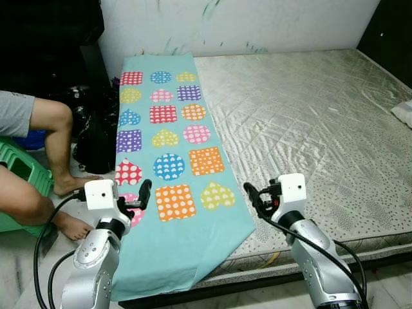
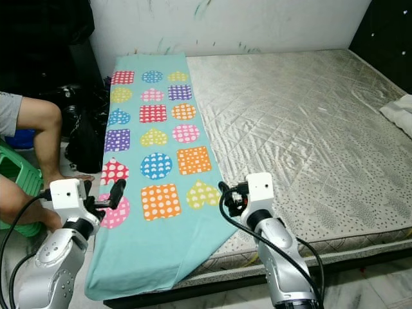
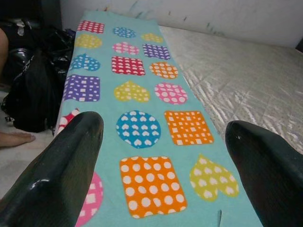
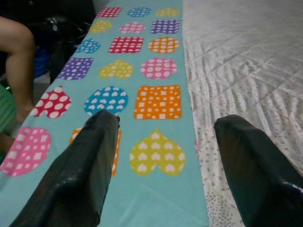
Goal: Clean up the room
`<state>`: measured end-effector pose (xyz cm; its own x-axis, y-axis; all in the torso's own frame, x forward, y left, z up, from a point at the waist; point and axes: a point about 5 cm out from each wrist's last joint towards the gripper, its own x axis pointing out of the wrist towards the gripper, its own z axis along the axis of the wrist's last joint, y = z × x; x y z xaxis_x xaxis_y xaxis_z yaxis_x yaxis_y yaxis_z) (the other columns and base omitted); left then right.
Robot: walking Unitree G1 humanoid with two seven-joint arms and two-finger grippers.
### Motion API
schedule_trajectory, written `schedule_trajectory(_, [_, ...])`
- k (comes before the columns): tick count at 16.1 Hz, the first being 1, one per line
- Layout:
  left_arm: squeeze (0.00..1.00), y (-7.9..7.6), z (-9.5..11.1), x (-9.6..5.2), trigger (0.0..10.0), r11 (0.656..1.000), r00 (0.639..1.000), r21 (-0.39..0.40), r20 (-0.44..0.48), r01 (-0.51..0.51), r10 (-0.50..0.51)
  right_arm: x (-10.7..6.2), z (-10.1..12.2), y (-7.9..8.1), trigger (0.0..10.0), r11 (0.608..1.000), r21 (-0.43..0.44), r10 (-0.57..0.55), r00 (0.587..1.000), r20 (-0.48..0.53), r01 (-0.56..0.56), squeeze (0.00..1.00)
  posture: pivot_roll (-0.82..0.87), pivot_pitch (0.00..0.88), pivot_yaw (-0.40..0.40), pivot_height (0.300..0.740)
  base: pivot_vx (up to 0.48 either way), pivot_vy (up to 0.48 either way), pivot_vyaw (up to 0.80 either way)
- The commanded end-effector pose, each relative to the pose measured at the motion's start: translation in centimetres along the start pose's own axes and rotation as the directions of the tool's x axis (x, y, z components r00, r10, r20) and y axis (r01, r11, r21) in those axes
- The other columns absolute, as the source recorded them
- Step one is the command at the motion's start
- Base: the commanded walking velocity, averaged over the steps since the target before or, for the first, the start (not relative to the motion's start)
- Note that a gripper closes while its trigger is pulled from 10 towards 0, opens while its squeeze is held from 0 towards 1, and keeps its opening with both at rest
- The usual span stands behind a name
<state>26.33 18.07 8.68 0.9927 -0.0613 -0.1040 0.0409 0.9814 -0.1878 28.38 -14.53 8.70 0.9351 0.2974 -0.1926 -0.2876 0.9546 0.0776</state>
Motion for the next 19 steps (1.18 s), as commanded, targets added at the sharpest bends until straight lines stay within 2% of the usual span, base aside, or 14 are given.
schedule_trajectory(1, [0.00,-0.02,0.48,-0.06,10.0,1.000,1.000,0.019,0.016,0.000,0.000,-0.13,-0.26,0.67,10.0,0.999,0.002,0.053,0.999,-0.009,-0.052,0.00,-0.12,0.074,-0.022,0.725,0.000,0.000,0.00])
schedule_trajectory(12, [0.00,-0.11,0.72,0.07,10.0,1.000,1.000,0.016,0.026,-0.010,0.009,-0.01,-0.16,0.73,10.0,0.998,0.000,0.064,0.998,-0.007,-0.064,0.00,-0.12,0.087,-0.024,0.582,0.000,0.000,0.00])
schedule_trajectory(19, [0.00,-0.21,1.06,-0.03,10.0,1.000,0.999,-0.013,0.047,0.007,-0.006,0.19,0.08,0.72,10.0,0.997,-0.024,0.072,0.997,0.002,-0.072,0.00,-0.12,0.096,-0.026,0.582,0.000,0.000,0.00])
